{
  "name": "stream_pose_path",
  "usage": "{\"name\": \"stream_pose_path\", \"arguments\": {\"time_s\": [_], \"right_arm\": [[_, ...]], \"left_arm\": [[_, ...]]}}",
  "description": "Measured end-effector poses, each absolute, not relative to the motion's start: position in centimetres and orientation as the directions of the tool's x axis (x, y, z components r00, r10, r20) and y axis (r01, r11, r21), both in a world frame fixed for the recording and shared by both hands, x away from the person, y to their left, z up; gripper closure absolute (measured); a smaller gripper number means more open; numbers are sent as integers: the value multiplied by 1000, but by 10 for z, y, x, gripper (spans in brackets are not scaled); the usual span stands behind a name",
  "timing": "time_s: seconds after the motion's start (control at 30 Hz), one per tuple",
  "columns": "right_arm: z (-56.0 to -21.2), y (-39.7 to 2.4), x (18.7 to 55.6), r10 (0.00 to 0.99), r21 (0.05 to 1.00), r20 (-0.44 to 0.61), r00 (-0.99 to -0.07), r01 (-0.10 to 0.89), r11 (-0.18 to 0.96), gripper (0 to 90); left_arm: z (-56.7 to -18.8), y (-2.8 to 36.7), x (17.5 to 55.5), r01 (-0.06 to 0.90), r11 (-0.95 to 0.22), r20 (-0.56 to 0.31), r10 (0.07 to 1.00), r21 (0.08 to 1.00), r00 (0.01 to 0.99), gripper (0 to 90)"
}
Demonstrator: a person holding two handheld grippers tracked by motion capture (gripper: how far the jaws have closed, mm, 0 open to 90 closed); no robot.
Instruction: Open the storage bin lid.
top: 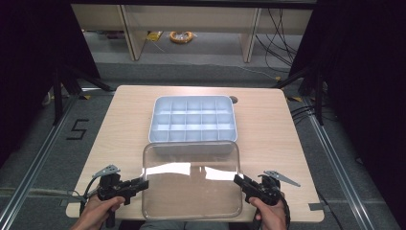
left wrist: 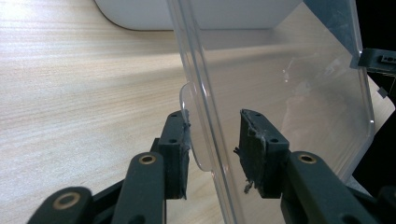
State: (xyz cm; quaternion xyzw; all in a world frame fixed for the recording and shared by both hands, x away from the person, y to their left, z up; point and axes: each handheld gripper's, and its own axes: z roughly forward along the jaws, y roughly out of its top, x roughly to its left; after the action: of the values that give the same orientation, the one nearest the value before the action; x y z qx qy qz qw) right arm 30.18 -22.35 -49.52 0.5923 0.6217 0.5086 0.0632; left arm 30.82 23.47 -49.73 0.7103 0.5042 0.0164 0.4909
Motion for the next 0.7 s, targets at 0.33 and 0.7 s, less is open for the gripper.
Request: {"name": "stream_pose_path", "arguments": {"time_s": [0.33,0.7], "right_arm": [[-498,-218,300,796,663,553,-246,709,-241,654],[-502,-220,299,808,675,527,-263,707,-210,646]], "left_arm": [[-500,236,308,709,-26,-467,735,705,492,608],[-504,235,307,727,-35,-477,732,686,486,605]]}}
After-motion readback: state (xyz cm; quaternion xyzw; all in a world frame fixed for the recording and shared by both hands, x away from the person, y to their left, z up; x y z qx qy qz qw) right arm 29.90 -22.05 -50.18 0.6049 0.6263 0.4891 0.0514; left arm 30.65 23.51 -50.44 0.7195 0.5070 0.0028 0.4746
